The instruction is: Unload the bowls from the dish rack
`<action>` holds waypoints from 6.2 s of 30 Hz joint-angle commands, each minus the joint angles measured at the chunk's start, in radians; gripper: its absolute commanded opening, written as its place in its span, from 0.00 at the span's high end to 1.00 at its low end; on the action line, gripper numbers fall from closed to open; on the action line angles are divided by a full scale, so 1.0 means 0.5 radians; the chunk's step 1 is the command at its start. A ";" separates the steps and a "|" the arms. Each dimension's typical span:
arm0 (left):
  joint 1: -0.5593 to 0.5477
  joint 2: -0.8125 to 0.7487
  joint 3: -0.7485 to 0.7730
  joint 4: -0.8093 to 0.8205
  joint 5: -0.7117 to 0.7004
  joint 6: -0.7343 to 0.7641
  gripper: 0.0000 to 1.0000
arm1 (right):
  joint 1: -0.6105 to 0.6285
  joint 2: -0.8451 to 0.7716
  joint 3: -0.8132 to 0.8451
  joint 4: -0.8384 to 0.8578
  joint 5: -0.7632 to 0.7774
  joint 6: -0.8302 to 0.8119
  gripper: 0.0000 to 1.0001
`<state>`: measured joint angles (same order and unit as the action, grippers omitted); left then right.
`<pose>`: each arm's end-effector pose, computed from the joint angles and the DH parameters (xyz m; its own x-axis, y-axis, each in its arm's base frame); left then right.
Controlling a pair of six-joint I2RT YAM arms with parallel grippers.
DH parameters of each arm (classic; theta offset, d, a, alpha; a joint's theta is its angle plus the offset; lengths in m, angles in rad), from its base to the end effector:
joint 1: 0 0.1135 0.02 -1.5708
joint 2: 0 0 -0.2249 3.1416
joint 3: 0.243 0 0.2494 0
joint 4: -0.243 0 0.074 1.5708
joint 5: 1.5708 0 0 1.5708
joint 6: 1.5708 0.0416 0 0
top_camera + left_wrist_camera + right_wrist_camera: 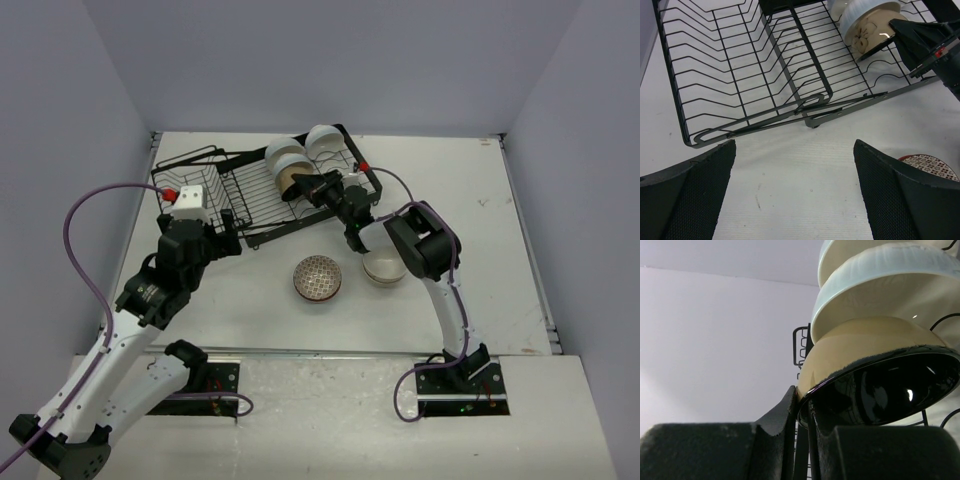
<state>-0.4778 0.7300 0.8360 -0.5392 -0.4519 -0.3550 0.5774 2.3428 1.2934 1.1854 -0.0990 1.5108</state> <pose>0.1752 -0.0703 0.3020 -0.3710 -0.1600 -0.9148 -0.0717 0.9870 -0.1436 0.3864 0.2566 0.1103 -0.6173 0.7834 -0.0728 -0.1509 -0.0271 0.9882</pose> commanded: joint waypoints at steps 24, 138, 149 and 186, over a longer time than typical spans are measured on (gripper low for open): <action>0.023 0.019 -0.018 0.081 0.035 0.053 0.00 | -0.038 -0.651 -0.169 0.482 -0.333 -0.319 1.00; -0.674 2.129 1.825 -0.764 -1.174 0.267 0.00 | 0.183 -2.749 -0.322 -3.727 0.621 -2.111 0.67; -0.275 2.810 2.252 0.044 -0.741 1.286 0.00 | 0.171 -3.004 -0.543 -3.712 0.554 -2.135 0.54; -0.189 3.154 2.185 0.704 -0.624 1.587 0.62 | 0.168 -2.744 -0.537 -3.653 0.483 -2.258 0.56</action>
<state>-0.5591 2.3459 1.9480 -0.2871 -0.7700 0.4236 0.6662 0.9714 1.0058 -0.6769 0.1600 0.3992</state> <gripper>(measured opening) 0.404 0.442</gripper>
